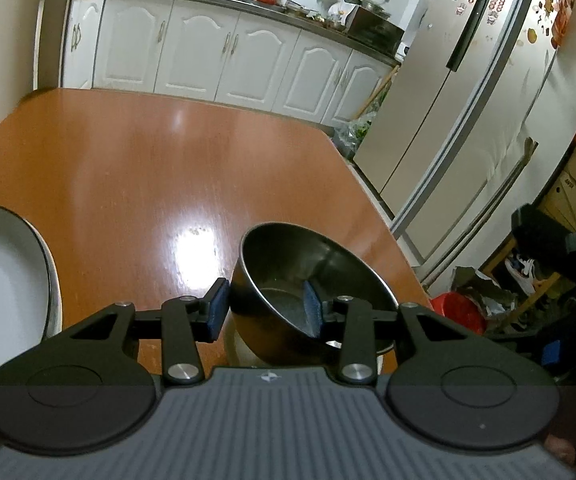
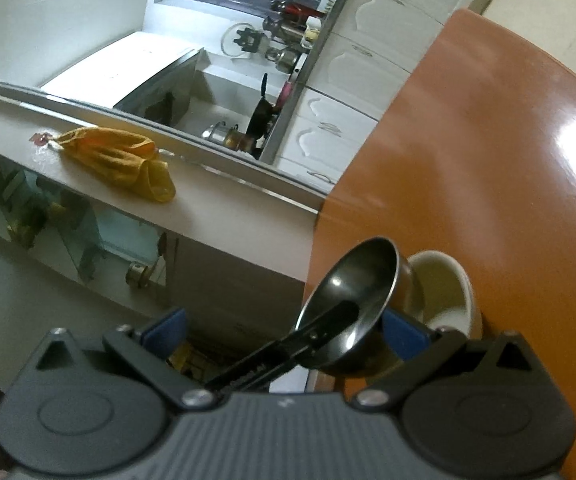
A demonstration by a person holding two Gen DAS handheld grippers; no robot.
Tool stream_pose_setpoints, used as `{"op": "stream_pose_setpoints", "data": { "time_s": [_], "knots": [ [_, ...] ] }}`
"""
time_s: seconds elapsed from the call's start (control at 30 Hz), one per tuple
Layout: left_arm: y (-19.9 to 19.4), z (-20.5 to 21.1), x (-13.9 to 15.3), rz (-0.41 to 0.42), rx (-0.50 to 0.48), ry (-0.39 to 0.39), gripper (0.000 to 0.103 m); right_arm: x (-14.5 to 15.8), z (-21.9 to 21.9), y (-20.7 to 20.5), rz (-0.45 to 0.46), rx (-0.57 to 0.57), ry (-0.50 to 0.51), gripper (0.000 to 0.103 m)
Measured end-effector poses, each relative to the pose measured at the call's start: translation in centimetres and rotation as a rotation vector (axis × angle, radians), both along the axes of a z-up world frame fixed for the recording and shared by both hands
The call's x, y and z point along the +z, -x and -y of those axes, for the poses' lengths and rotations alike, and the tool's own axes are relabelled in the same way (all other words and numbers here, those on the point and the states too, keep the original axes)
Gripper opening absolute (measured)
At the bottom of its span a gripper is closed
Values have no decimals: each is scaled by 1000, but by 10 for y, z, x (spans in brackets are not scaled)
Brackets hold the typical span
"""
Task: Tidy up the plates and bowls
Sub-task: 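Carry the steel bowl with both tools toward the nested white bowls, then lower the steel bowl into the white bowls and open both tools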
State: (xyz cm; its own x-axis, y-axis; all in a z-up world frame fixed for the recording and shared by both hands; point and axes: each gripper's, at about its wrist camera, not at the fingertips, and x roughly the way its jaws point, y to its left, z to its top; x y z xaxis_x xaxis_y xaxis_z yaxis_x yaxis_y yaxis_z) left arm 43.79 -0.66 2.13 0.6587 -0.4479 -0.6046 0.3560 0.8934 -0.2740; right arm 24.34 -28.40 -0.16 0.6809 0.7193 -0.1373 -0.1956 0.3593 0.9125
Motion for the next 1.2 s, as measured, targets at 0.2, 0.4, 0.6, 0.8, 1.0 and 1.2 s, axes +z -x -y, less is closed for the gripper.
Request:
{"op": "stream_pose_setpoints", "data": {
  "time_s": [0.2,0.4,0.6,0.8,1.0,1.2],
  "knots": [
    [-3,0,-6,-5,0,-14,44,-5,0,1,-17,-6,-17,103],
    [-6,0,-5,-7,4,-17,45,-9,2,-1,-24,-8,-27,103],
    [-11,-6,-8,-32,19,-6,48,-14,4,-1,-44,-12,-23,103],
    [-8,-13,-7,-43,47,0,55,-14,8,3,-59,-32,-14,103],
    [-1,-16,-4,-19,63,-15,68,-11,12,6,-65,-71,13,103],
    [7,-18,-6,-15,73,-17,79,-2,4,6,3,-63,-20,103]
  ]
}}
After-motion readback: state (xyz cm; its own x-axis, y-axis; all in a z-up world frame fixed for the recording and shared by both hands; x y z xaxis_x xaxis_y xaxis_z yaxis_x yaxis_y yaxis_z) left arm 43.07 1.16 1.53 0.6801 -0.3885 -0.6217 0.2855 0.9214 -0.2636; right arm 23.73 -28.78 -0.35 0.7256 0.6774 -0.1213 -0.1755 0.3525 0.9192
